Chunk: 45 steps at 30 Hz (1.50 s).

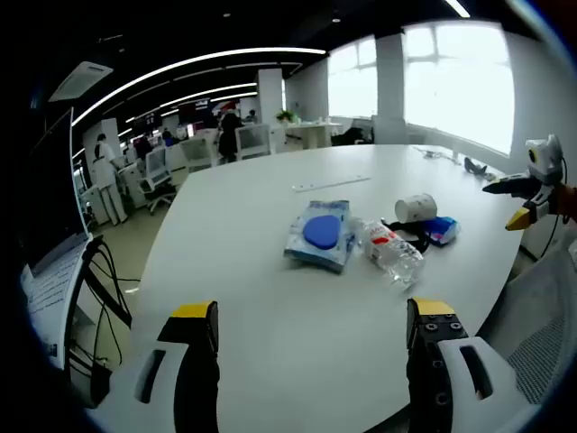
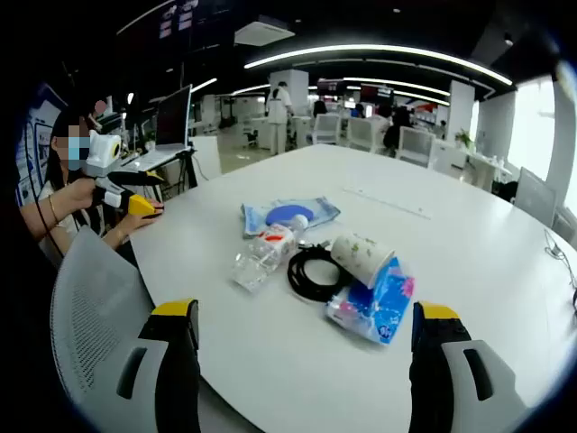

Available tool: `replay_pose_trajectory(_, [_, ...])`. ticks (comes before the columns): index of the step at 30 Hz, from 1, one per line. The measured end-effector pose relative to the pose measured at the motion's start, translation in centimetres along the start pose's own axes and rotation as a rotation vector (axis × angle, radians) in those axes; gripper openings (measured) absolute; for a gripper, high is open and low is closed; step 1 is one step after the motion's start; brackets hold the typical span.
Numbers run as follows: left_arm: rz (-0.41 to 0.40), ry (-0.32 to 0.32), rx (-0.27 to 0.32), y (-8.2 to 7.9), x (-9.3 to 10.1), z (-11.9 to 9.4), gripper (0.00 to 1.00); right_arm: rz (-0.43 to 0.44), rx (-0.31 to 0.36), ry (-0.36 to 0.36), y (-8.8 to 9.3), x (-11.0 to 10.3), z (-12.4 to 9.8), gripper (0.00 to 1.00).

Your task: Arrange the tabletop items into an orderly group along one side of the table until the central work area is clear of visible clutter.

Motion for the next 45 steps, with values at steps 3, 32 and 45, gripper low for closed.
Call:
replay_pose_trajectory(3, [0.006, 0.001, -0.007, 0.1, 0.0, 0.0, 0.84, -0.001, 0.005, 0.002, -0.1, -0.1, -0.1, 0.97])
replay_pose_trajectory(32, [-0.065, -0.009, 0.012, -0.4, -0.4, 0.0, 0.88, 0.004, 0.018, -0.030, -0.2, -0.5, 0.5, 0.97])
replay_pose_trajectory(45, [-0.047, -0.014, 0.003, -0.9, 0.2, 0.7, 0.87, 0.008, 0.014, -0.028, 0.0, -0.2, 1.0, 0.96])
Point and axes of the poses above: the point that each gripper's makers call its tool centre point, and the gripper's own axes: z roughly forward along the fingers, x roughly to its right, y roughly out of its underside, the point moved 7 cm from there along -z, roughly backward along the fingers, and after that the axes turned 1 degree about -z, right-handed, at the moved point
